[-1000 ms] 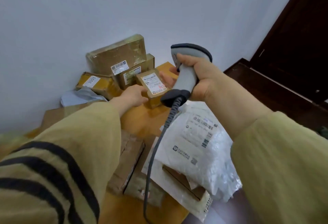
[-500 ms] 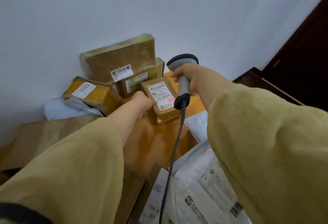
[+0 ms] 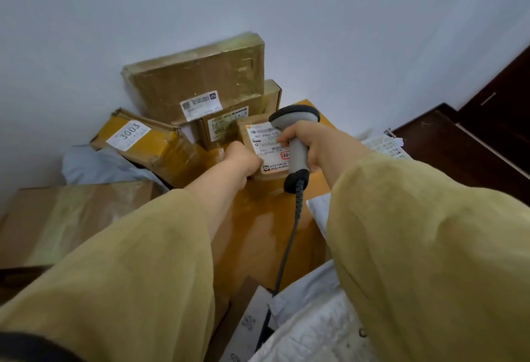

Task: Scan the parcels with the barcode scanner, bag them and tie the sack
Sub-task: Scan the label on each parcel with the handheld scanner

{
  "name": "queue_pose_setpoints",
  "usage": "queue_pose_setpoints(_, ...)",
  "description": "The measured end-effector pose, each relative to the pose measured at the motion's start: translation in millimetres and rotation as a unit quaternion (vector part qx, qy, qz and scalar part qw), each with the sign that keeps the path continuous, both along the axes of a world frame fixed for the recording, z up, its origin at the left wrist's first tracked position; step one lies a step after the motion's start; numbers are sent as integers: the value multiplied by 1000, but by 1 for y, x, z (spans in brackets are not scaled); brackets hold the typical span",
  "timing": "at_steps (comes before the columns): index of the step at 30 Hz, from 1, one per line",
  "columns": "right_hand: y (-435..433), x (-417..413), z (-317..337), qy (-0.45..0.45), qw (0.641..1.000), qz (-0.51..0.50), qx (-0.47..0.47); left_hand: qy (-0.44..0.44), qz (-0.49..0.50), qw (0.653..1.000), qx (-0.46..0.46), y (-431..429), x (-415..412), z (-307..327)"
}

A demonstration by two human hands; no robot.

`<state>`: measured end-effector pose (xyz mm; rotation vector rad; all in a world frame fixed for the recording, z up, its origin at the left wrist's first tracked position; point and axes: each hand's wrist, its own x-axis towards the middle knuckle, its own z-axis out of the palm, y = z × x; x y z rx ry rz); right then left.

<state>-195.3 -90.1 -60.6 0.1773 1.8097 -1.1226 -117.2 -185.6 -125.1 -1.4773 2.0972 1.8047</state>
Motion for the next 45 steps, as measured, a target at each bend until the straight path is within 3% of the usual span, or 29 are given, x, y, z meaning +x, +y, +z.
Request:
queue_pose_setpoints(4,4,9,31,12,1000,-6,3,61,38,996,56,-2,8,35)
queue_pose_setpoints(10,26,40,85,43,995,-75,-53,131,0,980,153,2,39,98)
queue_pose_setpoints(22,69,155,169,99,969,-121,-190,181,-97,963,174,-11,155,177)
queue_pose_setpoints(27,79,204,177,103,960,-119,-231,211,-98,960,155,-11,203,191)
queue_pose_setpoints(32,98,246,187,177,943,-122,-256,232,-56,962,136,-1,240,206)
queue_pose_setpoints(37,138,296,184,156,943,-41,-292,222,-62,970,77,25,267,213)
queue_pose_setpoints(40,160,325,174,130,940,-55,-310,226,-71,970,58,45,279,214)
queue_pose_setpoints(45,197,352,153,177,935,-82,-298,232,-76,969,36,68,295,212)
